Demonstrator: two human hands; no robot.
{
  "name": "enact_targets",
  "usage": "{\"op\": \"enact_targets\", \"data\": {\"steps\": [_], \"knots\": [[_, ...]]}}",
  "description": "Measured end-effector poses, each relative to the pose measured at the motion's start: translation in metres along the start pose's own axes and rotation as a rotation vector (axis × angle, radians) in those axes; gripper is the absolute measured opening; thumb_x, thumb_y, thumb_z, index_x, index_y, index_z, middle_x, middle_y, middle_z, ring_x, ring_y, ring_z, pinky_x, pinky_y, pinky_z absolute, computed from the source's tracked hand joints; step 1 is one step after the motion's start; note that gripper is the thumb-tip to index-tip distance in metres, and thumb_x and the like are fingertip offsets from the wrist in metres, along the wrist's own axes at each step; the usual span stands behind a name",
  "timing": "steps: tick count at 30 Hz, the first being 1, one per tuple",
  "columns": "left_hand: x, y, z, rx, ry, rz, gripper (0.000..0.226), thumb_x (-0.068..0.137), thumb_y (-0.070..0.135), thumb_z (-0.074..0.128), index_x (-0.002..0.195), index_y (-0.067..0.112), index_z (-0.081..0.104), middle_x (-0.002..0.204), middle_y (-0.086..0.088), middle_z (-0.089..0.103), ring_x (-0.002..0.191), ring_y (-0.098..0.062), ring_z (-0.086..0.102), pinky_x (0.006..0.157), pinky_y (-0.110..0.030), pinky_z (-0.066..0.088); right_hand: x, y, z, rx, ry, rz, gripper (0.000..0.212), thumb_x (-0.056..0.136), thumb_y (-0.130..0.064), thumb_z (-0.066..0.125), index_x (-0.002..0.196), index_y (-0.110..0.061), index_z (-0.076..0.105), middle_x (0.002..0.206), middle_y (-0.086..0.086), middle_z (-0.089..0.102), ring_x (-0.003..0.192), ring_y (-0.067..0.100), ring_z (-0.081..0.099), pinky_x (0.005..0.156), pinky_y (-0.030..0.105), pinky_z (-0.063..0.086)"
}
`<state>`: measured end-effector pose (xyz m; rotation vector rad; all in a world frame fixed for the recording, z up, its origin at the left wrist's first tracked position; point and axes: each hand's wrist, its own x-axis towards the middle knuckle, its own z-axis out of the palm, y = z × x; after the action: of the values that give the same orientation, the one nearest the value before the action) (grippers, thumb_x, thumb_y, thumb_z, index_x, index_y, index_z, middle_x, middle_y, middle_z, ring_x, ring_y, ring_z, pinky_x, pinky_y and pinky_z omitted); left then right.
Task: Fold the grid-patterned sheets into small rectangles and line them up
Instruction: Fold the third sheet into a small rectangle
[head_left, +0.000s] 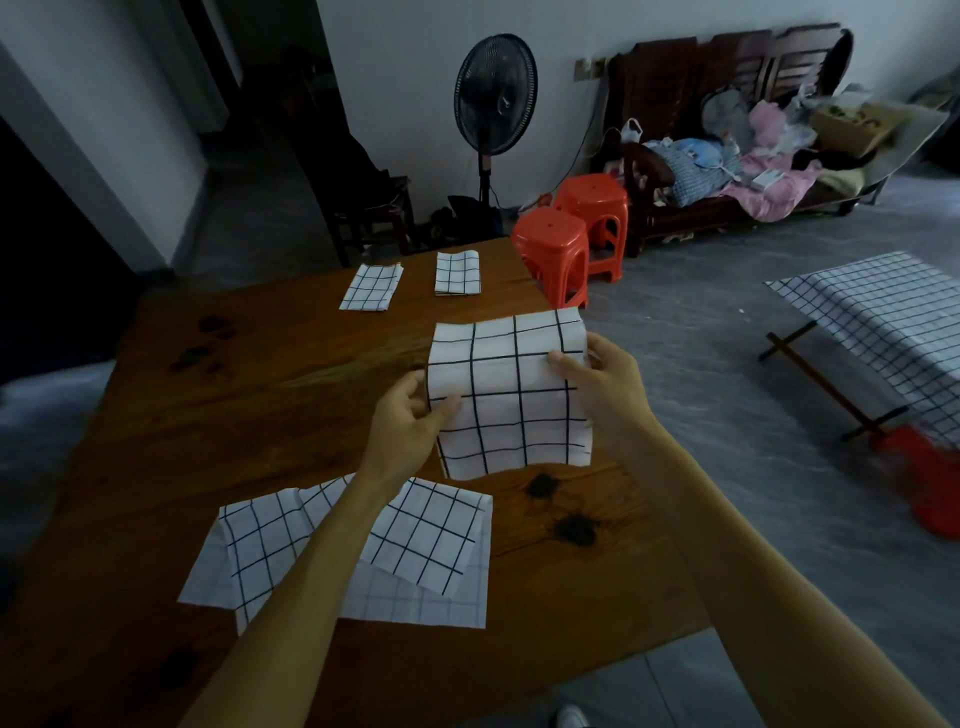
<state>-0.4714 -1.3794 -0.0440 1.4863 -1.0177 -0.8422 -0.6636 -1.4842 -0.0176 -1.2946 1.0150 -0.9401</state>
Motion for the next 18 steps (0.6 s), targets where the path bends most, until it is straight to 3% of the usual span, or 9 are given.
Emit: {"op": "enact_targets", "data": {"steps": [4,8,12,14,18], "knots": [[-0.001,0.002,0.006,-0.012,0.124,-0.009,0.016,0.088,0.019,0.066,0.099,0.031,0.063,0.089,0.0,0.073,0.087,-0.022,0.07,0.077,-0.042,0.059,-0.002,0.003,-0.001,-0.114,-0.084,-0.028,0.031,0.089,-0.019,0.067,0.106,-0.041,0.054,0.108,-0.014,0.066,0.105,0.006,0.063,0.093,0.032,0.051],[0.001,0.005,0.007,-0.019,0.193,-0.04,0.01,0.088,0.022,0.066,0.093,0.031,0.064,0.087,0.0,0.073,0.086,-0.023,0.069,0.079,-0.05,0.057,-0.004,0.01,-0.004,-0.139,-0.107,0.01,0.059,0.084,-0.009,0.072,0.129,-0.033,0.043,0.115,-0.012,0.06,0.106,0.009,0.064,0.089,0.034,0.056],[0.0,0.008,0.006,-0.039,0.177,-0.041,0.012,0.089,0.022,0.065,0.096,0.031,0.066,0.093,0.005,0.072,0.088,-0.013,0.068,0.08,-0.039,0.058,-0.001,0.009,-0.009,-0.224,-0.079,0.028,0.088,0.075,-0.02,0.077,0.148,-0.028,0.028,0.143,0.001,0.049,0.125,0.023,0.054,0.099,0.05,0.049],[0.0,0.011,0.005,-0.084,0.172,-0.039,0.016,0.089,0.017,0.064,0.099,0.029,0.067,0.093,0.007,0.072,0.088,-0.01,0.068,0.075,-0.03,0.057,-0.001,0.007,-0.01,-0.209,-0.088,-0.006,0.087,0.076,-0.013,0.075,0.149,-0.026,0.029,0.143,0.002,0.048,0.125,0.025,0.053,0.098,0.047,0.051],[0.005,0.021,0.006,-0.18,0.189,-0.038,0.025,0.089,0.002,0.06,0.1,0.021,0.071,0.098,0.008,0.072,0.093,-0.008,0.067,0.07,-0.02,0.055,0.002,-0.001,-0.014,-0.151,-0.084,-0.11,0.079,0.08,0.012,0.061,0.147,-0.023,0.037,0.125,0.008,0.061,0.108,0.017,0.064,0.089,0.033,0.056]]}}
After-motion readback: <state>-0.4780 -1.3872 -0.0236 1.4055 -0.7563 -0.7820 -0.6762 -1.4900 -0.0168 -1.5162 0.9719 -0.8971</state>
